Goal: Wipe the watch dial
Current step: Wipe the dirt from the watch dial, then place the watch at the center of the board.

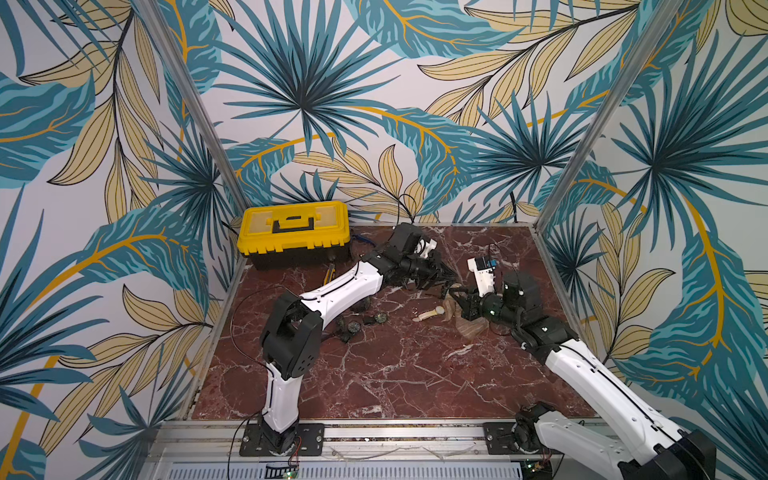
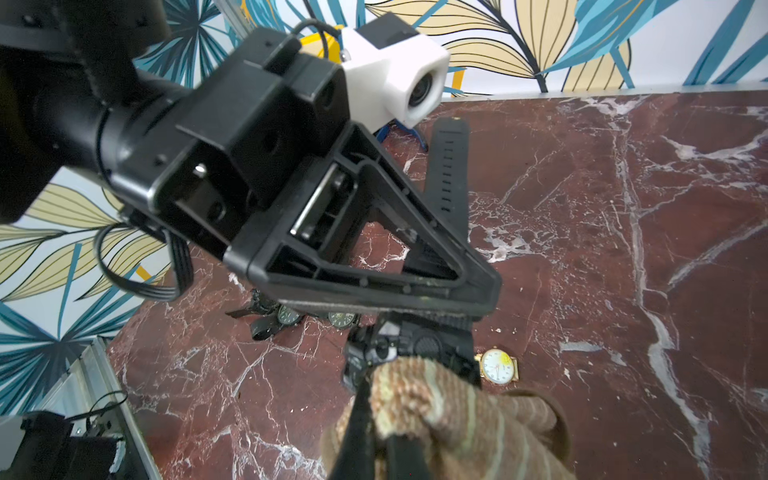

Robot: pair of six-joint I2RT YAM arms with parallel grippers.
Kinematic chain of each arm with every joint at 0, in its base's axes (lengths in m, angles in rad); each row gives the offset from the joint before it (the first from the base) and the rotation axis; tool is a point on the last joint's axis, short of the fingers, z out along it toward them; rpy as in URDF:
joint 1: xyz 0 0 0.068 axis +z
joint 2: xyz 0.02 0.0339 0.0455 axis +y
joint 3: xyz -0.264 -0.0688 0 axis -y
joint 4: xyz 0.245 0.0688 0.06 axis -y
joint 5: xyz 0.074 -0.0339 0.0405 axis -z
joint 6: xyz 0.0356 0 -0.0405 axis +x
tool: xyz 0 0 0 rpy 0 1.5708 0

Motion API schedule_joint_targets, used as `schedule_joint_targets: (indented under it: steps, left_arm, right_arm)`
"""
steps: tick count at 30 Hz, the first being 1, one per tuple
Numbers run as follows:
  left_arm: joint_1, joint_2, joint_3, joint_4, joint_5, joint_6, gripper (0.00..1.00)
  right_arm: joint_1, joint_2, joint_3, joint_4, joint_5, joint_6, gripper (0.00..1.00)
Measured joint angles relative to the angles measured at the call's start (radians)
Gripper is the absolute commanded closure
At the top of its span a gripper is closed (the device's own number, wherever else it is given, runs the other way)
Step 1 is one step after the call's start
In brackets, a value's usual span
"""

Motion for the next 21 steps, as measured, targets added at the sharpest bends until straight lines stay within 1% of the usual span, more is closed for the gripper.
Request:
schedule_joint_targets:
  steps: [7, 11, 14, 17, 19, 21]
  left_arm:
    - [0.01, 0.024, 0.017, -0.026, -0.027, 0.002, 1.0]
    - [0.03, 0.037, 0.018, -0.076, -0.025, 0.001, 1.0]
    - [0.044, 0.064, 0.023, -0.097, -0.03, -0.002, 1.0]
    - [0.062, 0.106, 0.037, -0.107, -0.035, -0.004, 1.0]
    - [0.072, 0.144, 0.063, -0.118, -0.044, -0.007, 1.0]
    - [0.082, 0.186, 0.097, -0.132, -0.051, -0.01, 1.0]
  right_arm:
    - [0.01, 0.004, 0.0, -0.013, 0.222, 0.041, 1.0]
    - [-0.033, -0.006, 0.0, -0.035, 0.328, 0.042, 1.0]
    - [-0.091, -0.019, -0.006, -0.067, 0.365, 0.05, 1.0]
    - [-0.167, -0.039, -0.026, -0.083, 0.376, 0.061, 1.0]
    - [-0.211, -0.042, -0.034, -0.099, 0.377, 0.064, 1.0]
    - [-0.23, -0.037, -0.034, -0.108, 0.375, 0.064, 1.0]
